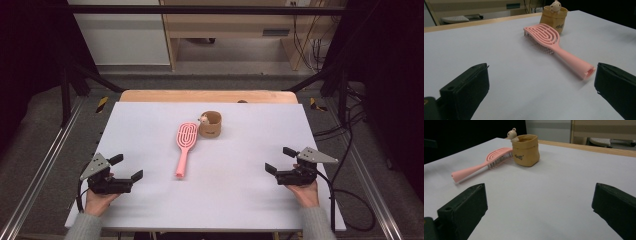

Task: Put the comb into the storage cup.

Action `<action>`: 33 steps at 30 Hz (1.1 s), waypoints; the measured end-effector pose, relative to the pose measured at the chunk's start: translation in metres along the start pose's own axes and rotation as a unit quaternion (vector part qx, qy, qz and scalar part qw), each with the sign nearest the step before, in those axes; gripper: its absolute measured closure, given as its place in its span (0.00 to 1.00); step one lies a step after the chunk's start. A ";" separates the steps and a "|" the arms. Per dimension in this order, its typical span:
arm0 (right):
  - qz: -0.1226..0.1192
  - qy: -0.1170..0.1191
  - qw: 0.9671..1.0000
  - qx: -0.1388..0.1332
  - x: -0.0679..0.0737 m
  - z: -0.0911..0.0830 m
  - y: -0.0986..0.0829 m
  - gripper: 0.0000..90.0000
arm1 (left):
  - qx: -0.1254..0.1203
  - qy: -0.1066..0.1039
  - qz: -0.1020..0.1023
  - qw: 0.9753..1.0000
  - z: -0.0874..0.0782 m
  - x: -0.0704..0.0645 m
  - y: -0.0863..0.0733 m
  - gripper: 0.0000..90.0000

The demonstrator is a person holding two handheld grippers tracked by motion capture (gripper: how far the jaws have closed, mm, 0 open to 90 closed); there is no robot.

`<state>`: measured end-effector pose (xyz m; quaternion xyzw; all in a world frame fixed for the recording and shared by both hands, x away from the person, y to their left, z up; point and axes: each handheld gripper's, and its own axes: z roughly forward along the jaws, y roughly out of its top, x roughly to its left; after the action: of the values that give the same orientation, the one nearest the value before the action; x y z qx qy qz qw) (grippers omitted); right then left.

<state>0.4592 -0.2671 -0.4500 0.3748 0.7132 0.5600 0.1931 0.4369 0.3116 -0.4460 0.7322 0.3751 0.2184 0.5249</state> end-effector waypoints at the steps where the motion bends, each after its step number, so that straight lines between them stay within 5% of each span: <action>1: -0.001 -0.001 1.000 0.000 0.000 0.000 0.000 0.01 | 0.001 0.001 0.001 1.000 0.000 0.000 0.001 0.00; 33: -0.004 -0.005 1.000 0.004 0.000 0.000 0.001 0.01 | 0.016 0.036 -0.013 0.999 0.004 -0.011 0.020 0.00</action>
<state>0.4593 -0.2667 -0.4494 0.3755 0.7162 0.5541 0.1977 0.4394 0.2972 -0.4277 0.7270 0.4069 0.2314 0.5023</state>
